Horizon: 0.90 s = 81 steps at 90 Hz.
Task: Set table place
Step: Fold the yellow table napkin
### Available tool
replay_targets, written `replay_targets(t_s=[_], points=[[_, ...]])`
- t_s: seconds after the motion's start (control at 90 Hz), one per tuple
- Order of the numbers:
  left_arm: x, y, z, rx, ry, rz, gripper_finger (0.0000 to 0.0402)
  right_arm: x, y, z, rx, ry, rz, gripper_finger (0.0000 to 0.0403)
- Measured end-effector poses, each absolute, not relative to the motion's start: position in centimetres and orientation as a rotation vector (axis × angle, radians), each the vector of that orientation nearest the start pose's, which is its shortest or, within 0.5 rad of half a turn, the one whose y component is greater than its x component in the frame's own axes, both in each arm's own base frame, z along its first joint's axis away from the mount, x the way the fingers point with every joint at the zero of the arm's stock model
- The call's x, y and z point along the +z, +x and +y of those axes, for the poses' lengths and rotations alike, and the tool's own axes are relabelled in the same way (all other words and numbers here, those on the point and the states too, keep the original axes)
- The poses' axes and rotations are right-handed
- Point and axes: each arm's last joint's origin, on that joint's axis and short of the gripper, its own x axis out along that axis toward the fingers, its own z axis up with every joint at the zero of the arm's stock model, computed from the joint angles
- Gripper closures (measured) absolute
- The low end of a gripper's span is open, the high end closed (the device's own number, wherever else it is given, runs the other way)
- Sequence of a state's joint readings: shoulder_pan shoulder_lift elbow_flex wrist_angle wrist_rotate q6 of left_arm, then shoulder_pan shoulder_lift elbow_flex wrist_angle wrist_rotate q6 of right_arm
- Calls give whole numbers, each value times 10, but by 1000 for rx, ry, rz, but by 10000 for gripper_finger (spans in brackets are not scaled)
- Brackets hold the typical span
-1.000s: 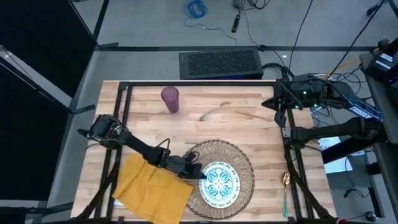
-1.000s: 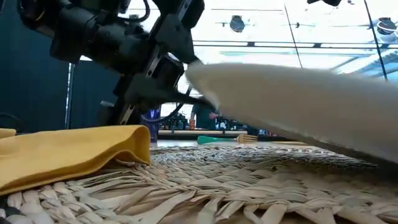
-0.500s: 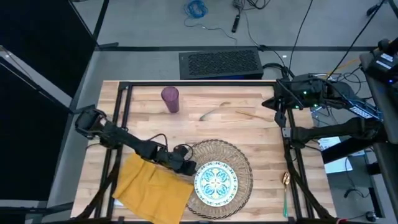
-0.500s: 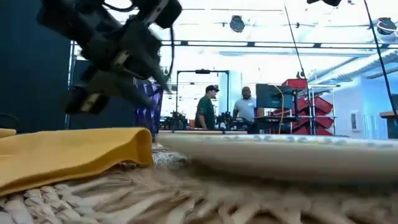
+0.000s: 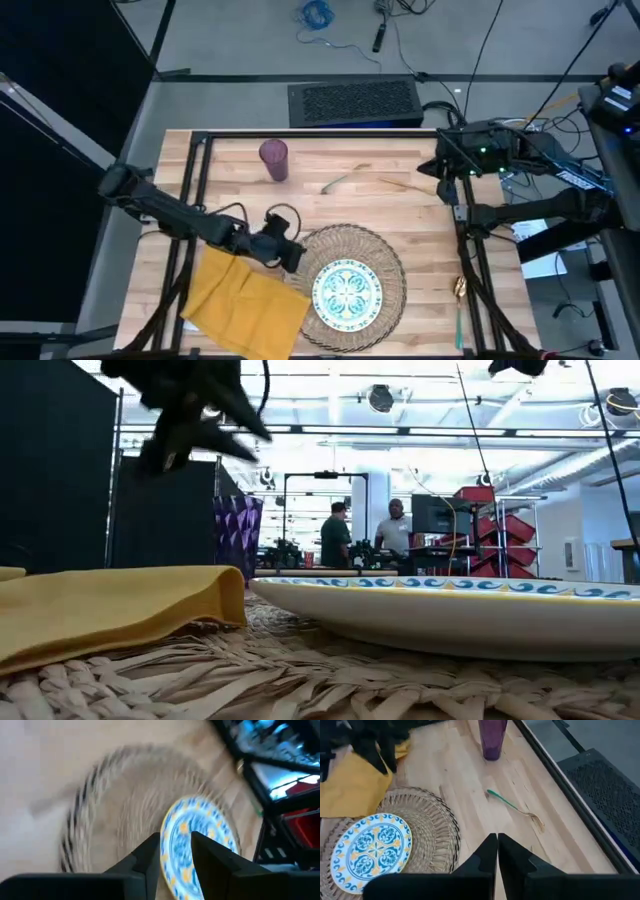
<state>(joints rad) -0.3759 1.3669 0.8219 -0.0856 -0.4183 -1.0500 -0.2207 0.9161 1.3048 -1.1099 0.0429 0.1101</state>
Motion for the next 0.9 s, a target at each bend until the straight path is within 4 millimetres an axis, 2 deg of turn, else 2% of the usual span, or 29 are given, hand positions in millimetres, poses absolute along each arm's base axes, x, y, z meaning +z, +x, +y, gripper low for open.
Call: replay_targets(t_s=[0.133, 0.244, 0.4, 0.533, 0.622, 0.711, 0.9], points=[[245, 260, -89, 329, -590, 439, 308, 372, 150, -34, -250, 150, 766, 403], [250, 253, -84, 354, -425, 451, 308, 350, 168, -37, -236, 167, 800, 403], [246, 248, -75, 462, -201, 482, 308, 324, 198, -43, -255, 264, 728, 403], [247, 250, -69, 475, -103, 491, 308, 304, 222, -38, -188, 285, 646, 403], [247, 250, -68, 471, -83, 498, 308, 293, 237, -31, -153, 293, 605, 403], [251, 244, -71, 398, -154, 524, 308, 280, 253, -21, -112, 306, 579, 403], [271, 210, -73, 304, -259, 551, 308, 246, 297, 6, 0, 321, 562, 403]])
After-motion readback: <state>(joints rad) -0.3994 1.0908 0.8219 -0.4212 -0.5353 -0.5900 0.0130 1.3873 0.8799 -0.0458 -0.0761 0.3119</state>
